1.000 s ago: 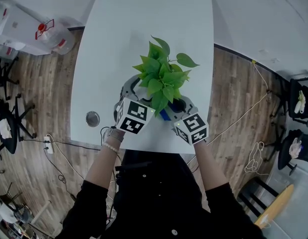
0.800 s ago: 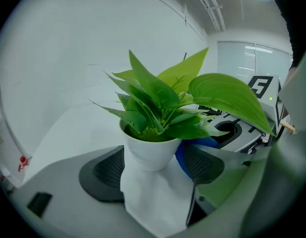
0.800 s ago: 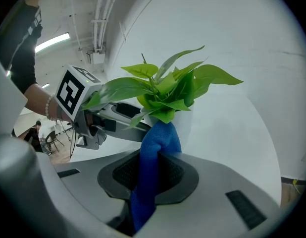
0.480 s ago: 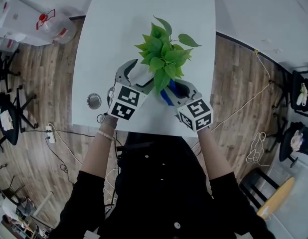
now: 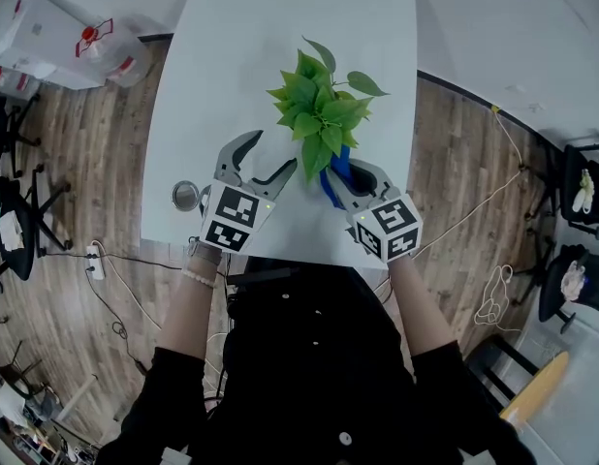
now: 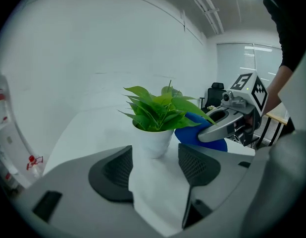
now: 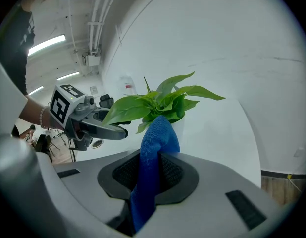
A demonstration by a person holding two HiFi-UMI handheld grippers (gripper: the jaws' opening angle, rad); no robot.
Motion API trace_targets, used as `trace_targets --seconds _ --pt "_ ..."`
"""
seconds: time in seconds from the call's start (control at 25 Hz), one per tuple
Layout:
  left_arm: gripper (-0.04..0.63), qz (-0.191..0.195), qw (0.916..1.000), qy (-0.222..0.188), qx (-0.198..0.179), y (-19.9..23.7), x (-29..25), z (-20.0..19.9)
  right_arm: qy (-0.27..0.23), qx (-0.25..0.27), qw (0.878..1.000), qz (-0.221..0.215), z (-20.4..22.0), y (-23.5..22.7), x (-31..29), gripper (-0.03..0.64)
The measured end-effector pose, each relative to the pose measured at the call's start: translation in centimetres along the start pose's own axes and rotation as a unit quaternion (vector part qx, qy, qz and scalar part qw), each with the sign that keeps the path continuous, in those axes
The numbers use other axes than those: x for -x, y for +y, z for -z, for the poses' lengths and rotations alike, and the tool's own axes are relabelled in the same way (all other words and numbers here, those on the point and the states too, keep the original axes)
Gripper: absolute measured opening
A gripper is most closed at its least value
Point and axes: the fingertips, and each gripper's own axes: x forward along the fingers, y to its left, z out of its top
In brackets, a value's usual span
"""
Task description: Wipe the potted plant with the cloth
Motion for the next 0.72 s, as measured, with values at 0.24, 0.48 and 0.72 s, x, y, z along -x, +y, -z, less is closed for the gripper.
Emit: trace_targets --seconds 0.24,0.48,0.72 --pt "0.048 -0.042 0.9987 -0.025 0.013 1.6 2.9 -1.0 -0.009 0.003 1.0 0.001 -0.9 0.3 1.1 0.095" --pt "0.017 -0.06 0.9967 -0.052 0.014 1.3 5.3 -3.2 -0.01 0.009 1.0 0.012 -1.4 0.4 3.3 0.095" --pt "0.014 -0.074 0.9939 -0.082 0.003 1.4 7.0 -7.1 -0.033 0.007 0.999 0.035 -2.6 -0.3 6.5 0.095"
